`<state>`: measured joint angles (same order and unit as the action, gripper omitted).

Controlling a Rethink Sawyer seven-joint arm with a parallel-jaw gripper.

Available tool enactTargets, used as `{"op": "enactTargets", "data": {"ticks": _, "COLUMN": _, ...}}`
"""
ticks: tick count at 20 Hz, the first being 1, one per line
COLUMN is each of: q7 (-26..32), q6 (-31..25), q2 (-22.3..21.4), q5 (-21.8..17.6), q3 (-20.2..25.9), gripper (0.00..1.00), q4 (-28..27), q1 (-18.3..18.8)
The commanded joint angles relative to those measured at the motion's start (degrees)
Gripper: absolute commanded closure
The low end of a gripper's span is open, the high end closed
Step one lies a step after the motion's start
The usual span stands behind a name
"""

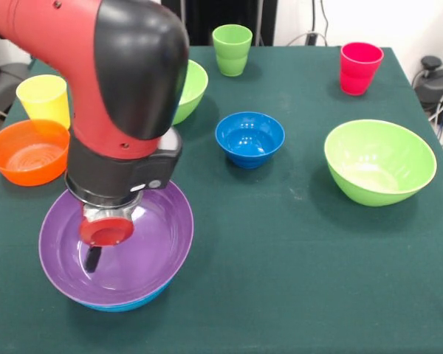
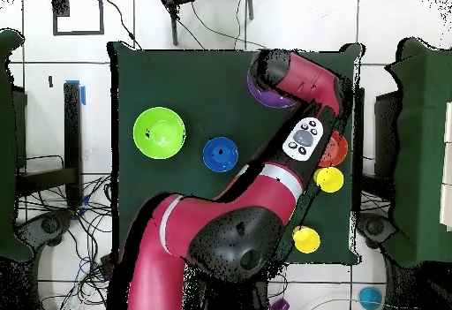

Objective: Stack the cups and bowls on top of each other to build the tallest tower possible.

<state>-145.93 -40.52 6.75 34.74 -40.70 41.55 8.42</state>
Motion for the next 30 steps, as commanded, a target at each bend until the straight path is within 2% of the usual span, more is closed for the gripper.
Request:
{"op": "enactTargets", "data": {"ticks": 1, "q7": -5.37, "q6": 0.13, "q2": 1.24, "q5": -0.54, "q3": 5.36, "gripper": 0.0, "q4": -3.08, "q1": 1.69}}
{"op": "enactTargets", "data": {"ticks": 6, "q7": -4.91, "q6": 1.4, "q2": 0.96, "q5": -0.88, "q3": 6.1, "gripper": 0.0, "q4": -2.15, "q1": 1.69}}
{"op": "enactTargets", "data": {"ticks": 12, "q7": -3.92, "q6": 3.38, "q2": 4.28, "q5": -1.05, "q3": 5.64, "gripper": 0.0, "q4": -6.53, "q1": 3.17}}
{"op": "enactTargets", "data": {"ticks": 20, "q7": -6.17, "q6": 2.41, "q2": 4.19, "q5": -1.07, "q3": 4.48, "gripper": 0.0, "q4": -6.33, "q1": 2.16}}
{"op": "enactTargets", "data": {"ticks": 30, "q7": -8.04, "q6": 1.13, "q2": 5.6, "q5": -0.46, "q3": 2.43, "gripper": 0.0, "q4": -8.79, "q1": 2.29}}
